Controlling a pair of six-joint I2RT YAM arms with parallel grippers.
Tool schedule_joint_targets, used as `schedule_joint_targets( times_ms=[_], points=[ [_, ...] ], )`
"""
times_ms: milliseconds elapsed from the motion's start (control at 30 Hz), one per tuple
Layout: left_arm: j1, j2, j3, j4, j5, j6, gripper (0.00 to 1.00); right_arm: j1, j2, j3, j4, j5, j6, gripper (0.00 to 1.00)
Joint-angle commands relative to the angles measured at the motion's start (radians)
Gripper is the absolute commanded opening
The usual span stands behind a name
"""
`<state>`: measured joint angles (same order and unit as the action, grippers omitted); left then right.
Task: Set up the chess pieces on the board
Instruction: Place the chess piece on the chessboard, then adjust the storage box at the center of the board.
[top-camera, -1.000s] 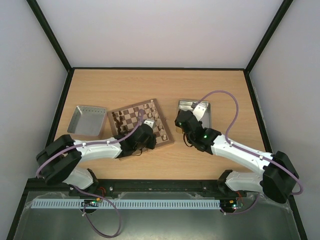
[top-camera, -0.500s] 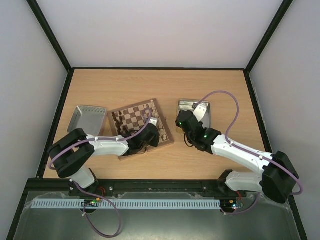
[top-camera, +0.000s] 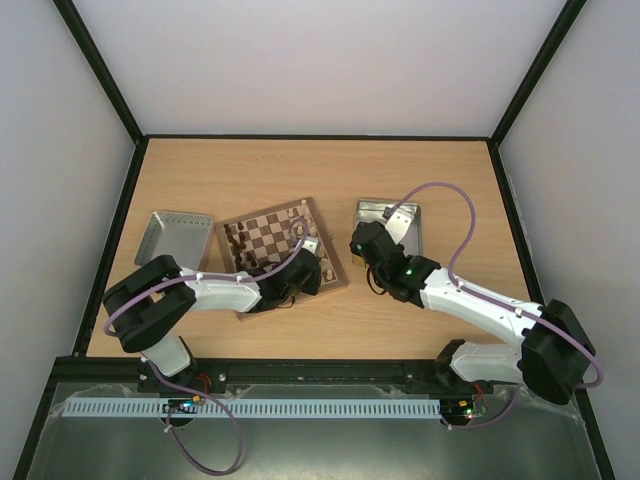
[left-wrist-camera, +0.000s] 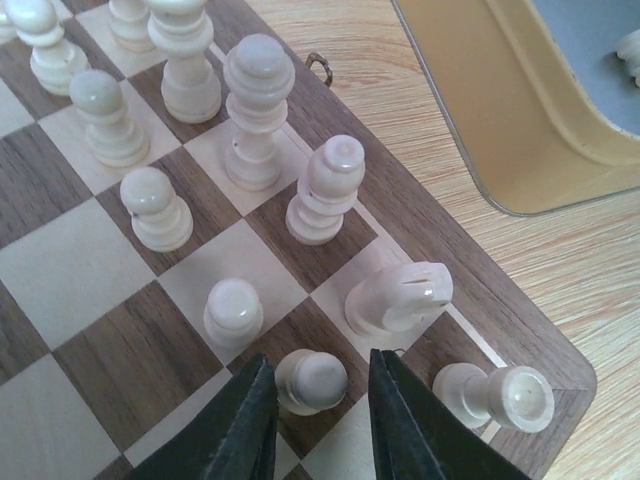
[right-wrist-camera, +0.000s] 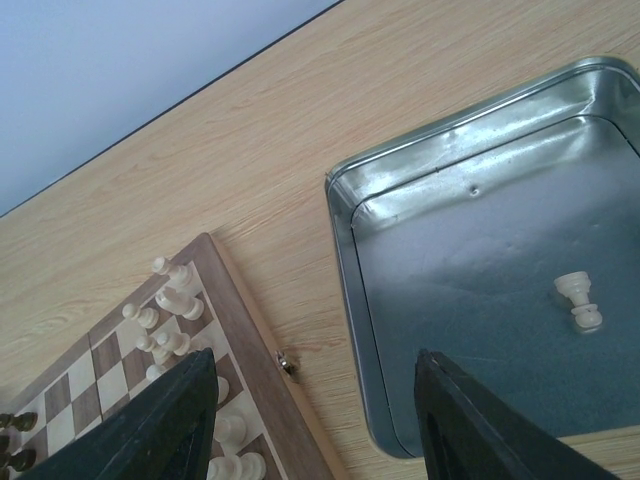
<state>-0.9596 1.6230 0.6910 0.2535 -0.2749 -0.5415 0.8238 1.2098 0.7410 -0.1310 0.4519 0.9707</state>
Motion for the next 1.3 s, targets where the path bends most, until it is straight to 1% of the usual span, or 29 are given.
schedule_joint_targets(
  times_ms=[0,67,167,267,400,467,567,600,633,733,867,967,1000,1067,1200,1267],
  points=[
    [-0.008,-0.027,-0.013,-0.015,0.02,-0.006,0.31,-0.006,-0.002,-0.01,-0.026,0.027,0.027,0.54],
    [-0.007,-0.053,-0.016,-0.024,0.037,-0.012,0.36,-0.006,-0.006,-0.009,-0.026,0.027,0.029,0.54],
    [-0.007,-0.092,-0.02,-0.046,0.056,-0.029,0.4,-0.006,-0.018,-0.009,-0.03,0.022,0.032,0.54],
    [-0.007,-0.136,-0.027,-0.068,0.074,-0.048,0.42,-0.006,-0.03,-0.001,-0.045,0.018,0.026,0.54],
    [-0.005,-0.217,-0.029,-0.122,0.077,-0.077,0.43,-0.007,-0.048,0.043,-0.106,0.017,-0.027,0.54],
    [-0.002,-0.273,-0.026,-0.163,0.064,-0.092,0.44,-0.009,-0.049,0.076,-0.14,-0.018,-0.087,0.54],
    [0.01,-0.38,-0.022,-0.227,0.062,-0.108,0.45,-0.042,-0.013,0.136,-0.223,-0.116,-0.209,0.54],
    [0.013,-0.416,-0.02,-0.253,0.06,-0.113,0.46,-0.069,0.003,0.159,-0.285,-0.131,-0.222,0.54],
    [0.017,-0.454,-0.016,-0.276,0.061,-0.116,0.47,-0.096,0.016,0.17,-0.312,-0.166,-0.25,0.54],
    [0.028,-0.553,-0.001,-0.36,0.063,-0.114,0.5,-0.173,0.022,0.172,-0.342,-0.282,-0.329,0.55],
    [0.055,-0.662,0.028,-0.448,0.076,-0.088,0.55,-0.253,0.05,0.193,-0.381,-0.354,-0.443,0.59],
    [0.094,-0.704,0.068,-0.506,0.106,-0.058,0.58,-0.28,0.103,0.254,-0.4,-0.333,-0.538,0.62],
    [0.11,-0.715,0.079,-0.521,0.113,-0.052,0.58,-0.285,0.131,0.271,-0.396,-0.297,-0.575,0.63],
    [0.133,-0.722,0.097,-0.534,0.143,-0.044,0.59,-0.309,0.184,0.298,-0.381,-0.274,-0.661,0.67],
    [0.165,-0.714,0.138,-0.585,0.213,-0.015,0.61,-0.369,0.324,0.374,-0.379,-0.237,-0.837,0.7],
    [0.181,-0.71,0.156,-0.607,0.219,0.003,0.63,-0.384,0.39,0.42,-0.392,-0.208,-0.915,0.78]
  ],
)
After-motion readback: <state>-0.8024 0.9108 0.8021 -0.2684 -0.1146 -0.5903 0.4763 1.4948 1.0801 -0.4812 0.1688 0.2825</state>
